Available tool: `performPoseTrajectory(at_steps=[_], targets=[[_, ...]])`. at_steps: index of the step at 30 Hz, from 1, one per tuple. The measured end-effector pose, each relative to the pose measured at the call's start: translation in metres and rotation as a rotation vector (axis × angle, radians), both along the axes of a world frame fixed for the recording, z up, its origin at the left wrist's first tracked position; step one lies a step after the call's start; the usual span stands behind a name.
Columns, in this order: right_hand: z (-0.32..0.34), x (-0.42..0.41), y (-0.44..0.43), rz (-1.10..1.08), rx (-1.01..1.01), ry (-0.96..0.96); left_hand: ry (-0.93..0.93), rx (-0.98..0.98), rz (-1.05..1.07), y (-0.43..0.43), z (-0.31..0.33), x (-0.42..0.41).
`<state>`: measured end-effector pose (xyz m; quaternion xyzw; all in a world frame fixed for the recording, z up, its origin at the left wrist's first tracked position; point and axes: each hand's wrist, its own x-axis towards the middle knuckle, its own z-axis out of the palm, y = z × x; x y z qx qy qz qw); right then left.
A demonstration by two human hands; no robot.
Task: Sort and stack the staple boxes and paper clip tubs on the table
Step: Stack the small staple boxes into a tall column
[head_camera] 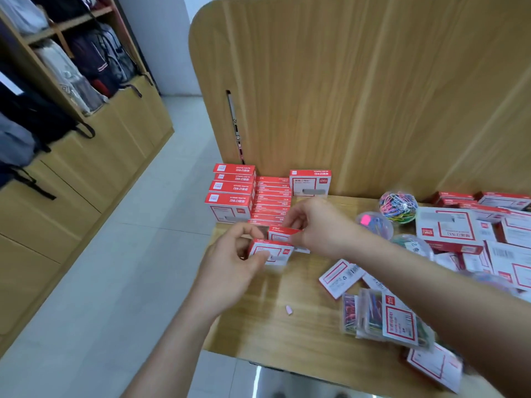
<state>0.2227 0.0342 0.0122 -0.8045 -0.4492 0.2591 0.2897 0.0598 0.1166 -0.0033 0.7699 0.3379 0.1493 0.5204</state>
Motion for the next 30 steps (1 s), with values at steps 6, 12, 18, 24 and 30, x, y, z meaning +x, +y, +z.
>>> performPoseTrajectory(at_steps=[6,12,18,24,30], targets=[[-0.010,-0.012,0.010,0.049,0.030,-0.262,0.036,0.126,0.021,0.022,-0.012,-0.001],[-0.017,-0.005,0.002,0.054,-0.043,-0.390,0.090,0.172,0.019,0.035,-0.017,0.006],[-0.018,-0.003,0.000,0.080,-0.133,-0.537,0.073,0.198,-0.034,0.039,-0.022,0.006],[-0.020,-0.011,-0.006,0.143,-0.035,-0.383,0.050,0.358,-0.051,0.039,-0.028,0.006],[-0.010,-0.014,0.000,-0.114,-0.004,-0.037,0.081,0.394,-0.011,0.034,-0.037,0.012]])
